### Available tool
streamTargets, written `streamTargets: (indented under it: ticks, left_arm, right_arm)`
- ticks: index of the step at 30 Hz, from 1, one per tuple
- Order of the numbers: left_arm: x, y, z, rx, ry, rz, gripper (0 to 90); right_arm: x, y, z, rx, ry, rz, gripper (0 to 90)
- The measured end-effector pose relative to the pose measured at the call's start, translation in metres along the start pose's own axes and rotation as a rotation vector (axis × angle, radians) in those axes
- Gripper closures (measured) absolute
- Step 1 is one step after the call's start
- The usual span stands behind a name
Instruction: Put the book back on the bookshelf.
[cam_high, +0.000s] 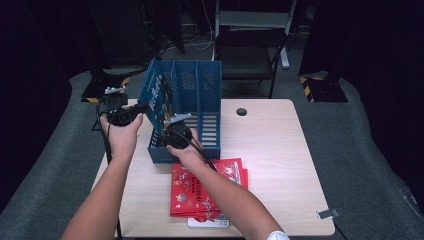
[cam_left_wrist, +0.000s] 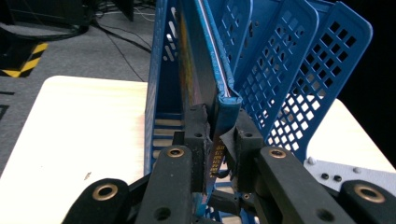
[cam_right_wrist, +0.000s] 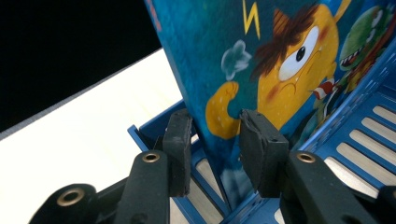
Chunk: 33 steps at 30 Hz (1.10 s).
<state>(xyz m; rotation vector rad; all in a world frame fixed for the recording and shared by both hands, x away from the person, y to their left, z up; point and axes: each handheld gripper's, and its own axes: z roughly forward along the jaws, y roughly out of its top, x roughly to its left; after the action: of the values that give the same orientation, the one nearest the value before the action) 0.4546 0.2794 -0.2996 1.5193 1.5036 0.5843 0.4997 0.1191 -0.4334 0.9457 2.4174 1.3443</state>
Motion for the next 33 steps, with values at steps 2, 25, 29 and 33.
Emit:
streamTargets:
  ticks: [2,25,29,33]
  left_arm:
    - [-0.0012,0.0004,0.0005,-0.002,0.008,-0.002,81.1]
    - [-0.0024,0.0007,0.0032,-0.011,0.07,-0.059,83.2]
    - [-0.004,0.0012,0.0018,-0.011,0.078,-0.055,83.2]
    - [-0.0041,0.003,-0.0013,-0.007,0.085,-0.045,83.2]
  right_arm:
    - [-0.0001,-0.0004,0.0007,-0.002,-0.002,-0.005,65.2]
    - [0.0019,0.0001,0.0026,0.018,-0.044,-0.058,69.1]
    - [0.0019,0.0012,0.0034,0.014,-0.039,-0.066,69.2]
    - [0.0048,0.0026,0.0039,0.007,-0.034,-0.064,69.3]
